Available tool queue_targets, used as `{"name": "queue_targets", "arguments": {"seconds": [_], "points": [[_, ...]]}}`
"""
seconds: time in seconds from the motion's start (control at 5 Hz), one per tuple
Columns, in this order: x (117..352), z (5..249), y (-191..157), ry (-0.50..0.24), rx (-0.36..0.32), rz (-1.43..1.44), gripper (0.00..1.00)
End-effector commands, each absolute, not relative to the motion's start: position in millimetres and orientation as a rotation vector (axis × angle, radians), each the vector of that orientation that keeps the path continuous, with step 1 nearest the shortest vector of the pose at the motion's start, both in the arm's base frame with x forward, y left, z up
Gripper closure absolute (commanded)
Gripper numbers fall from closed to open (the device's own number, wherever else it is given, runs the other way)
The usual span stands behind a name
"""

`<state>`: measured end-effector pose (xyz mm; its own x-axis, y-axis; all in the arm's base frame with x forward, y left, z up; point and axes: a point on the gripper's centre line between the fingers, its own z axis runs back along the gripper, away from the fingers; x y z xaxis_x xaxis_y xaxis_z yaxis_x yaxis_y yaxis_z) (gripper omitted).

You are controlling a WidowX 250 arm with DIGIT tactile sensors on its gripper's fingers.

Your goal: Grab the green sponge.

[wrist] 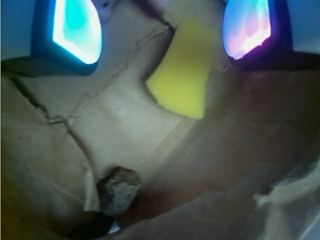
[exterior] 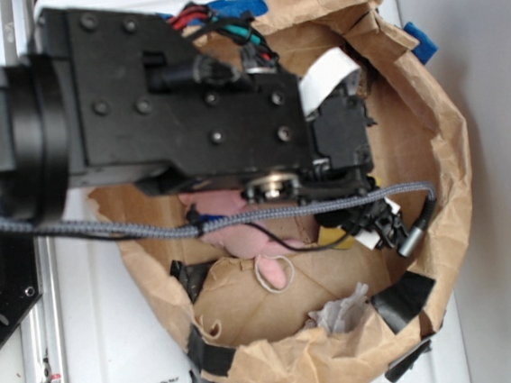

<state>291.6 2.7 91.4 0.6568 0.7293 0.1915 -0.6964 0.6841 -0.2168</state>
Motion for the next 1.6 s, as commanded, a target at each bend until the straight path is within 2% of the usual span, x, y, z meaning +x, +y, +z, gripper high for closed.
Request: {"name": "queue_targets", "arguments": {"seconds": [0.0,0.4,1.0,1.4], "points": [[295,100,3,-0.303,-0.146,0.796,0.00],[295,100,3,-0.303,-0.146,0.796,0.00],[282,71,-43,-0.269,-0.093,0.705,0.00],[289,67,-42,-0.277,-0.091,0.756,0.00]]}}
